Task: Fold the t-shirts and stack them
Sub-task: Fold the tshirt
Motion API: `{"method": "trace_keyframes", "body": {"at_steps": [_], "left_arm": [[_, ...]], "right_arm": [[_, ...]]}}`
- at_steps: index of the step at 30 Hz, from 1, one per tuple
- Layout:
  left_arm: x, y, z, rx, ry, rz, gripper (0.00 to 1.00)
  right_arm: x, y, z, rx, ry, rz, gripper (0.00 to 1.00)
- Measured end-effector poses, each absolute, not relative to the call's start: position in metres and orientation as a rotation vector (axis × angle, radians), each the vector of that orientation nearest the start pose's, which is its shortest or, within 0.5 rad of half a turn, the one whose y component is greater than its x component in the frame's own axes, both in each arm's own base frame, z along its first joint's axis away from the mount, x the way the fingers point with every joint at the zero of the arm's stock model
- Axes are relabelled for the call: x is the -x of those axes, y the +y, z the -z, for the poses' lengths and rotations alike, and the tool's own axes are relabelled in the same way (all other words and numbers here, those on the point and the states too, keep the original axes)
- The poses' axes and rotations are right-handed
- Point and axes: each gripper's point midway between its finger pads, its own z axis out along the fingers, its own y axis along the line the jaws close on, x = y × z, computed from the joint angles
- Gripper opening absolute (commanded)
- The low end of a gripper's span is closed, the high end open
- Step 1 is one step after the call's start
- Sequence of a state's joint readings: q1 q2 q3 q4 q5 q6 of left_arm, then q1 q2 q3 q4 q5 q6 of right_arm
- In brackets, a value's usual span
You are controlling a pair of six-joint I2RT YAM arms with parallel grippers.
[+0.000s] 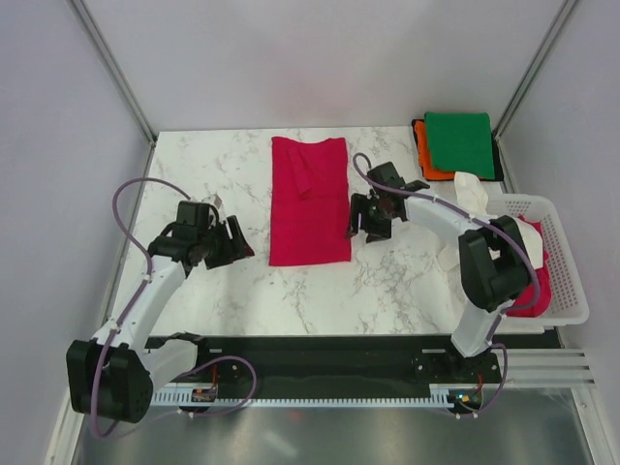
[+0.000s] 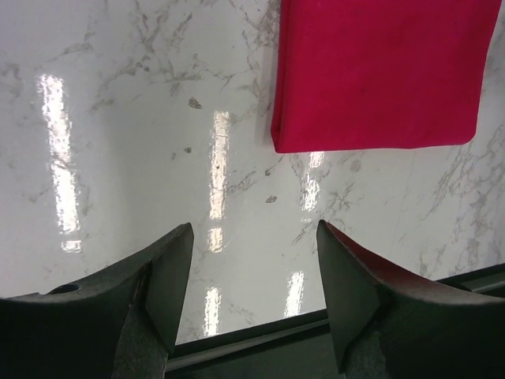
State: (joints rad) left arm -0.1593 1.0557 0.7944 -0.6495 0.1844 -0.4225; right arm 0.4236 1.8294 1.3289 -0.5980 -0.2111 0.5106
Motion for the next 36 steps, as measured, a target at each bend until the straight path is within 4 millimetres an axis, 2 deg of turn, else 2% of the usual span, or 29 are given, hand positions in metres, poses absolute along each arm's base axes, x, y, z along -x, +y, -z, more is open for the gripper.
{"method": "trace_keyframes", "body": {"at_steps": [4, 9, 15, 18, 19, 21, 22, 25, 33, 36], "left_arm": [[-0.248, -0.104, -0.101, 0.297, 2.554, 0.568, 0.69], [-0.243, -0.117, -0.084, 0.33, 2.589, 0.64, 0.66], [-0.247, -0.124, -0.072, 0.369, 2.584, 0.674, 0.65], [-0.247, -0.126, -0.064, 0.385, 2.594, 0.686, 0.62], [-0.247, -0.127, -0.061, 0.392, 2.598, 0.69, 0.61], [-0.248, -0.13, -0.054, 0.405, 2.611, 0.7, 0.6], [-0.249, -0.131, -0.052, 0.41, 2.616, 0.702, 0.6], [-0.254, -0.136, -0.044, 0.422, 2.623, 0.712, 0.58], [-0.263, -0.154, -0.025, 0.444, 2.645, 0.753, 0.53], [-0.268, -0.16, -0.024, 0.439, 2.632, 0.772, 0.46]], "right_arm": [[-0.304, 0.219, -0.054, -0.083, 2.807, -0.642, 0.7], [-0.276, 0.232, -0.031, -0.077, 2.857, -0.709, 0.68], [-0.286, 0.246, -0.027, -0.07, 2.817, -0.788, 0.55], [-0.291, 0.247, -0.026, -0.061, 2.8, -0.795, 0.41], [-0.292, 0.247, -0.025, -0.056, 2.794, -0.794, 0.33], [-0.292, 0.246, -0.022, -0.046, 2.789, -0.782, 0.23], [-0.292, 0.245, -0.022, -0.042, 2.789, -0.779, 0.14], [-0.293, 0.245, -0.021, -0.033, 2.783, -0.776, 0.03], [-0.293, 0.245, -0.021, -0.014, 2.779, -0.774, 0.01], [-0.293, 0.245, -0.021, -0.006, 2.778, -0.774, 0.01]]}}
